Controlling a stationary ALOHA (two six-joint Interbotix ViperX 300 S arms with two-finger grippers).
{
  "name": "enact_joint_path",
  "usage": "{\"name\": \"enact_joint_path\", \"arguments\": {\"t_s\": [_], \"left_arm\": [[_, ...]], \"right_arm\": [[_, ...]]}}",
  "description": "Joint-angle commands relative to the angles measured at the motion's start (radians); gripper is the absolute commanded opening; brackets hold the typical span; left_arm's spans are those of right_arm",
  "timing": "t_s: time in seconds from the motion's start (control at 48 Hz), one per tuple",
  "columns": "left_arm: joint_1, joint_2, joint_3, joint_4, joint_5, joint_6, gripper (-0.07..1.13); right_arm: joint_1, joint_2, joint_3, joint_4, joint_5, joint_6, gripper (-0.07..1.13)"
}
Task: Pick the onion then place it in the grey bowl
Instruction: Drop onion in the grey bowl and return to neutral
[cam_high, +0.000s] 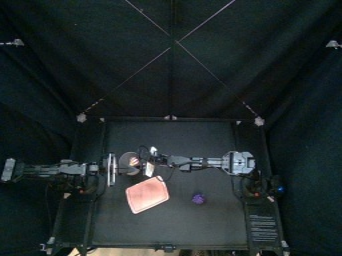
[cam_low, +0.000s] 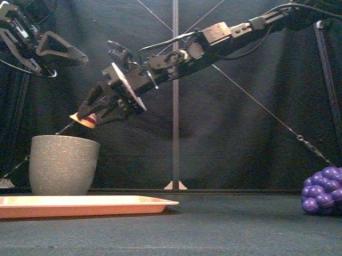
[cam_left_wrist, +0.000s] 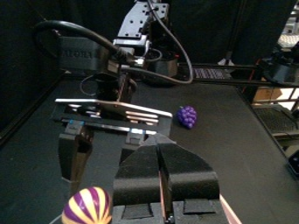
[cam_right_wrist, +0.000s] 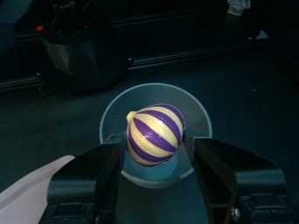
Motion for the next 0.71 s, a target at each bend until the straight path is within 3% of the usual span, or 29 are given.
{"name": "enact_joint_path", "arguments": {"t_s": [0.021, 0.208, 0.438, 0.708], "left_arm": [[0.003, 0.003, -0.009, 0.000, -0.009, 0.000, 0.02], [0.003, 0.003, -0.008, 0.000, -0.009, 0.000, 0.02], [0.003, 0.003, -0.008, 0.000, -0.009, 0.000, 0.02], [0.003, 0.003, 0.002, 0.003, -0.009, 0.002, 0.02]], "right_arm": [[0.000, 0.000, -0.067, -0.005, -0.002, -0.003, 0.86], [0.000, 0.025, -0.095, -0.025, 0.002, 0.002, 1.01], [0.000, -0.020, -0.052, -0.032, 0.023, -0.003, 1.01], [0.000, -0.170, 0.150, -0.069, 0.011, -0.002, 1.01]]}}
